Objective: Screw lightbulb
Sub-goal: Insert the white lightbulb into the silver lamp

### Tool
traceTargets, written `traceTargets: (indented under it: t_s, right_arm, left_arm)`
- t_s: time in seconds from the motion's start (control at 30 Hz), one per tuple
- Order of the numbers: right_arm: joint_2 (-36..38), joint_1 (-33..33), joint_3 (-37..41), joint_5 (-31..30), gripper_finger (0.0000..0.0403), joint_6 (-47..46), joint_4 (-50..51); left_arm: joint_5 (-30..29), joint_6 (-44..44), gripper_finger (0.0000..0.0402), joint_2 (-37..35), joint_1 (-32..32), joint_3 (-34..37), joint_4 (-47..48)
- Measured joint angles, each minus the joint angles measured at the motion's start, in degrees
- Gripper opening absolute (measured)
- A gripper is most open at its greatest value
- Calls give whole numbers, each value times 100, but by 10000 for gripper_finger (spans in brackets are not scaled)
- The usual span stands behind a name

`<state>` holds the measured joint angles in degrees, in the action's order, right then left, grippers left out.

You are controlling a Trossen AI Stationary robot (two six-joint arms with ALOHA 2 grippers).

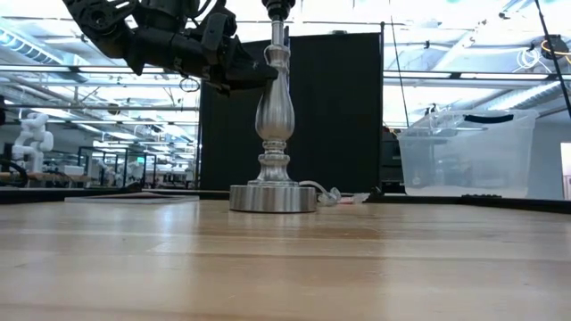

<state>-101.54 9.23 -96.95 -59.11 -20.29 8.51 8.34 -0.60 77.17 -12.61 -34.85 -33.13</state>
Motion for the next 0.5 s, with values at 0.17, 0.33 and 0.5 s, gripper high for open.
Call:
traceTargets:
  t_s: [0.17,0.33,0.5]
  right_arm:
    - [-28,20,15,-7,320,167,-28]
    - [-19,31,2,-45,320,320,-61]
    - [-13,41,2,-50,320,417,-94]
  left_arm:
    - [-13,0,151,-2,1,0,2]
    - [-13,2,151,-2,-1,-2,3]
    - [-15,7,151,-2,-1,-2,5]
